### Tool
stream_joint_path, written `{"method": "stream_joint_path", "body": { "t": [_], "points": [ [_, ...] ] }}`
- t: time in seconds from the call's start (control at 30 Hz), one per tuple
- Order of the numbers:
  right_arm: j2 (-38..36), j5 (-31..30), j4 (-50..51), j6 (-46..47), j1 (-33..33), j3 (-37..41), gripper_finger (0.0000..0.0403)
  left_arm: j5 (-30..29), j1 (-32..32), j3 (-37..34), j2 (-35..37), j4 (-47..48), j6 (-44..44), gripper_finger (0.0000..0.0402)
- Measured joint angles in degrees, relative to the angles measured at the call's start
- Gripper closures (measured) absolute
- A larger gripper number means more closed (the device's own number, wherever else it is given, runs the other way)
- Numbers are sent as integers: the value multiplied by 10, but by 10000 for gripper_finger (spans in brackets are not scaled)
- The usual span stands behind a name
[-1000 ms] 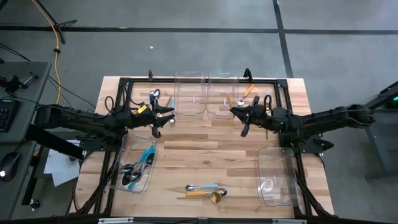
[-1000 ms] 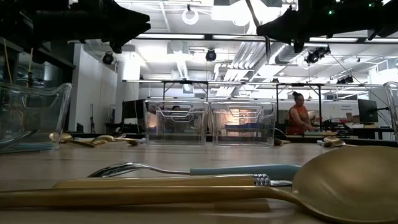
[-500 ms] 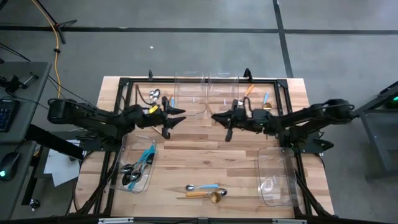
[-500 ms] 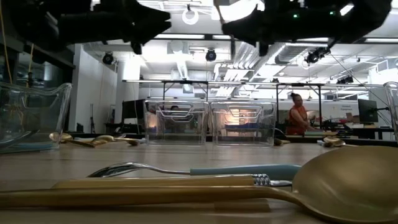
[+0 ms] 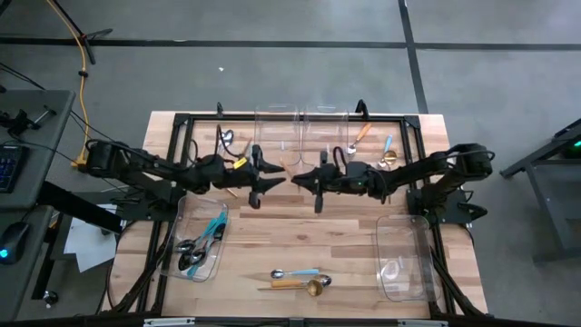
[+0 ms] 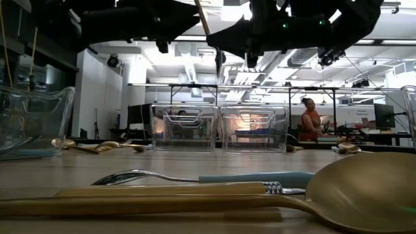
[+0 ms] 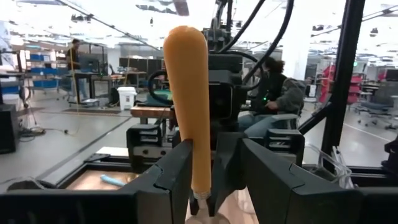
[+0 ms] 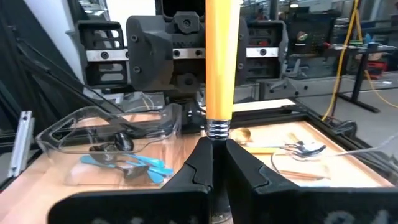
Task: Sort silverware by color (type)
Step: Put the yellow spoon into the top left transparent bin
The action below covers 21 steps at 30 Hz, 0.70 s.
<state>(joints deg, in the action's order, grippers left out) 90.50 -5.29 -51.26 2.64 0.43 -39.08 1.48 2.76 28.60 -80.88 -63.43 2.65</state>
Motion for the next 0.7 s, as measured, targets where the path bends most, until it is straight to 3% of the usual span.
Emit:
{"method": "stream_joint_path", "body": {
  "t": [0.7],
  "points": [
    [0, 8, -5, -12, 15, -3, 398, 2, -22, 6, 0, 1, -9, 273]
  ]
}}
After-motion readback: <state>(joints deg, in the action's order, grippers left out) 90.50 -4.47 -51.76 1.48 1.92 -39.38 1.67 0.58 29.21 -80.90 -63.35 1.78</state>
